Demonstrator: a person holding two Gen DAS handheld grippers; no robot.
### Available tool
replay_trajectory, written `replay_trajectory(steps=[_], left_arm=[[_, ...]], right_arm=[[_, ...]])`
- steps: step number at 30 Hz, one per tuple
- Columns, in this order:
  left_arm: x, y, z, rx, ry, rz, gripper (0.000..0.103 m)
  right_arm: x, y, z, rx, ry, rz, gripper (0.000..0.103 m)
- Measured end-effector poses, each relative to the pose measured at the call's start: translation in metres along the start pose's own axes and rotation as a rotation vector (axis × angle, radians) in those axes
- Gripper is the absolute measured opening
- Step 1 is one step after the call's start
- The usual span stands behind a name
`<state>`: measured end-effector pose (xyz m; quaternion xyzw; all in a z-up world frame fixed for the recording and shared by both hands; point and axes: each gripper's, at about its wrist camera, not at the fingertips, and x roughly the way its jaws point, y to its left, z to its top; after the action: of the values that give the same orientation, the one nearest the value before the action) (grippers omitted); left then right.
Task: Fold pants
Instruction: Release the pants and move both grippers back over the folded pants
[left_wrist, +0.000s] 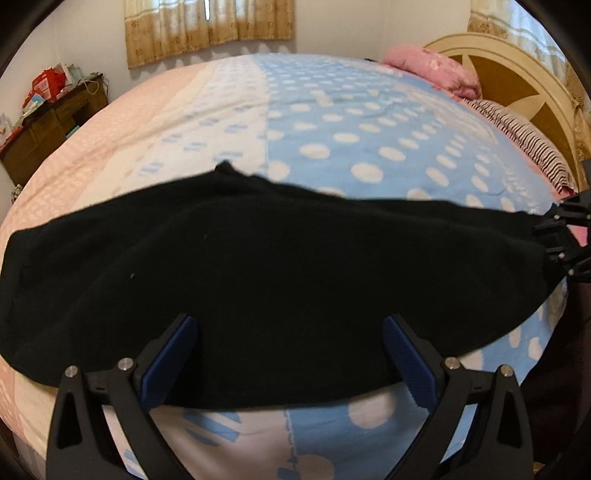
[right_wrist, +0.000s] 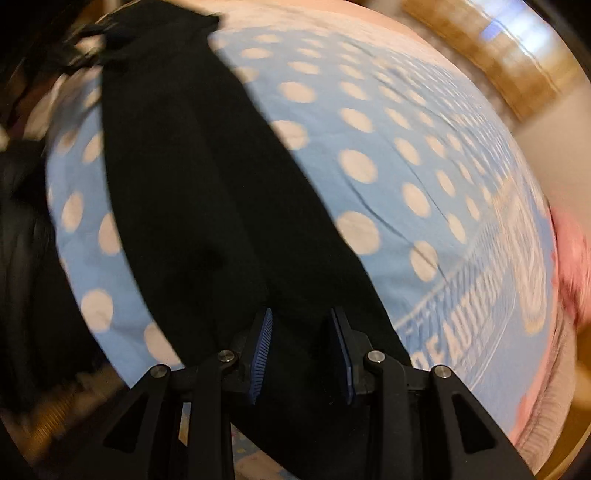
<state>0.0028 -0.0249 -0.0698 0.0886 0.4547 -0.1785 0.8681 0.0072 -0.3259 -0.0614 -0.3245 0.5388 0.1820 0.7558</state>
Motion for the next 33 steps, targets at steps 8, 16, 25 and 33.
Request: replay_trajectory(steps=[8, 16, 25, 33], left_arm=[[0.003, -0.011, -0.007, 0.057, -0.017, 0.06, 0.103], [0.003, -0.012, -0.007, 0.051, -0.016, 0.072, 0.103], [0.002, -0.011, -0.009, 0.053, -0.02, 0.075, 0.103], [0.0, -0.011, -0.012, 0.064, -0.042, 0.068, 0.103]], right_arm=[[-0.003, 0.005, -0.002, 0.224, -0.038, -0.114, 0.001], [-0.049, -0.039, -0.049, 0.907, -0.473, -0.188, 0.001], [-0.047, -0.042, -0.035, 0.86, -0.487, 0.054, 0.002], [-0.035, -0.021, 0.04, 0.8, -0.523, 0.36, 0.024]])
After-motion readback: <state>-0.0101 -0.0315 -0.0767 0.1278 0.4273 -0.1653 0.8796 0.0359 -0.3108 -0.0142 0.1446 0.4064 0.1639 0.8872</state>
